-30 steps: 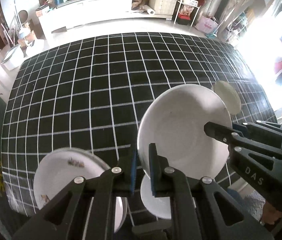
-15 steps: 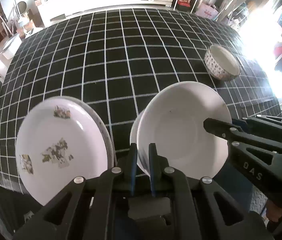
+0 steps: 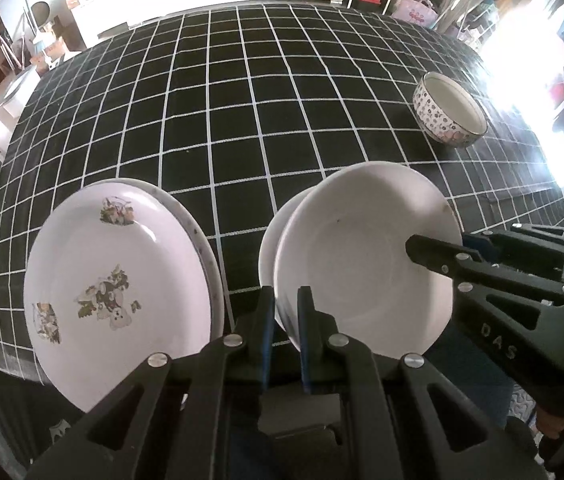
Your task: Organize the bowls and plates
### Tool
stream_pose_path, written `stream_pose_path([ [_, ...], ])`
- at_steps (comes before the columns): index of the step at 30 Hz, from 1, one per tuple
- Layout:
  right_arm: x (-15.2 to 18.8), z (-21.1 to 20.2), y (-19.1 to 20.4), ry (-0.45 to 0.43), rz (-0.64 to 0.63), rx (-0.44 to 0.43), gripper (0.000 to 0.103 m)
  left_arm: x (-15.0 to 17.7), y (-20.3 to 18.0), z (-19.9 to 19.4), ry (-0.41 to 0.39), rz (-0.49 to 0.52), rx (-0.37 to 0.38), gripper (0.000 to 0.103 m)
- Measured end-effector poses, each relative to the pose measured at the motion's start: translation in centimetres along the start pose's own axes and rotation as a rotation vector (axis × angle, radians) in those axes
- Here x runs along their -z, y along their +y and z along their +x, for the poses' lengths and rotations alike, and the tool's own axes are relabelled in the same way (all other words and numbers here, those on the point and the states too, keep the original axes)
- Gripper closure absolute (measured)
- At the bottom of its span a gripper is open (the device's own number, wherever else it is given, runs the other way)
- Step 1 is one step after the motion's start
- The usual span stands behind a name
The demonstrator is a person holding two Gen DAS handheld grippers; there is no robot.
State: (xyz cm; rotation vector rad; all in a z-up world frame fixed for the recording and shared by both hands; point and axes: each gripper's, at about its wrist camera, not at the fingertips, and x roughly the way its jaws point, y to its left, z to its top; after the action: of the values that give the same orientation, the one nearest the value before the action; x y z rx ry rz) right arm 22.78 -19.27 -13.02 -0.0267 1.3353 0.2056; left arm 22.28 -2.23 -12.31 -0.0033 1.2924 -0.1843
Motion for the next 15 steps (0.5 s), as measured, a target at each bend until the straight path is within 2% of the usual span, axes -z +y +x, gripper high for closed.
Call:
stream_pose_path([
  [11, -0.23, 0.54, 0.82, 0.014, -0.055, 0.046, 0.087, 0.11, -0.24, 0.89, 0.015, 0.000, -0.001, 0.094],
  [15, -0.26, 0.68, 0.86, 0.021, -0.059, 0.047, 0.086, 0.06, -0.07, 0.81, 0.010, -0.013, 0.004, 0.090],
])
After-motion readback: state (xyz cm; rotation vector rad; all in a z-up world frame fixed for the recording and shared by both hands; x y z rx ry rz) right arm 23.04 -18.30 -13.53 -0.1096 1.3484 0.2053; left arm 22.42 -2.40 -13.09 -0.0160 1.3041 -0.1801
